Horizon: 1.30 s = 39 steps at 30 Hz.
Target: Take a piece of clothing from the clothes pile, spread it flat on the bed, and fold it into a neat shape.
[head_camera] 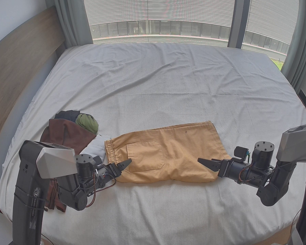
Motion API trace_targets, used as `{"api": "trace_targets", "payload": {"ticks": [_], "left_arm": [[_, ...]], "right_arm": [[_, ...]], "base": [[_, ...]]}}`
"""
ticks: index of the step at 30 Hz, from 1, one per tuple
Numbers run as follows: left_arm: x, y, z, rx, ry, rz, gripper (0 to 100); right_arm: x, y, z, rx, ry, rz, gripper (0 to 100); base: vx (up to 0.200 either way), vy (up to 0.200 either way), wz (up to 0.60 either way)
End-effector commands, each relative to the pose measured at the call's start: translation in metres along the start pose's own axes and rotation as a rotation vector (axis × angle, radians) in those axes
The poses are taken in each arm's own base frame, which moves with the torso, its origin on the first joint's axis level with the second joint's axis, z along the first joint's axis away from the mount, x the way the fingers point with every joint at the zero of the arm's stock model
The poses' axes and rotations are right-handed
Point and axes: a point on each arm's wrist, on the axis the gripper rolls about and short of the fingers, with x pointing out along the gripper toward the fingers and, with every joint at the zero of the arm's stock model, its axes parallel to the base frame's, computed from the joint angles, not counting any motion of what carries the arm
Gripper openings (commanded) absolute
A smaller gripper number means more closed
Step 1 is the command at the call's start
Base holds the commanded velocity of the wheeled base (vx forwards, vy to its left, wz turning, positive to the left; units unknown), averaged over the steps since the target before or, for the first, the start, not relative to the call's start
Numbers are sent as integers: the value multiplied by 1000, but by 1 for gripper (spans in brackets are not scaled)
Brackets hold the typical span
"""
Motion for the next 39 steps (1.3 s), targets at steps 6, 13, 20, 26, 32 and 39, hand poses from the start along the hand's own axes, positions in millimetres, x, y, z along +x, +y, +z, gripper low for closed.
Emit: {"api": "trace_targets", "payload": {"ticks": [6, 13, 20, 26, 32, 39], "left_arm": [[4, -3, 3, -19, -15, -16, 100], [6, -2, 5, -41, -27, -5, 100], [3, -3, 5, -43, -29, -2, 0], [-18, -14, 14, -45, -29, 6, 0], [-40, -26, 20, -47, -15, 7, 0], [-56, -27, 19, -46, 1, 33, 0]], "right_arm": [[1, -1, -3, 2, 10, -3, 100], [1, -1, -4, 3, 13, -3, 100], [1, 0, -4, 3, 16, -1, 100], [2, -2, -7, 7, 25, -5, 100], [3, -4, -11, 9, 37, -11, 100], [4, -5, -12, 12, 42, -13, 100]], "base": [[0, 0, 0], [0, 0, 0], [0, 0, 0], [0, 0, 0], [0, 0, 0], [0, 0, 0]]}}
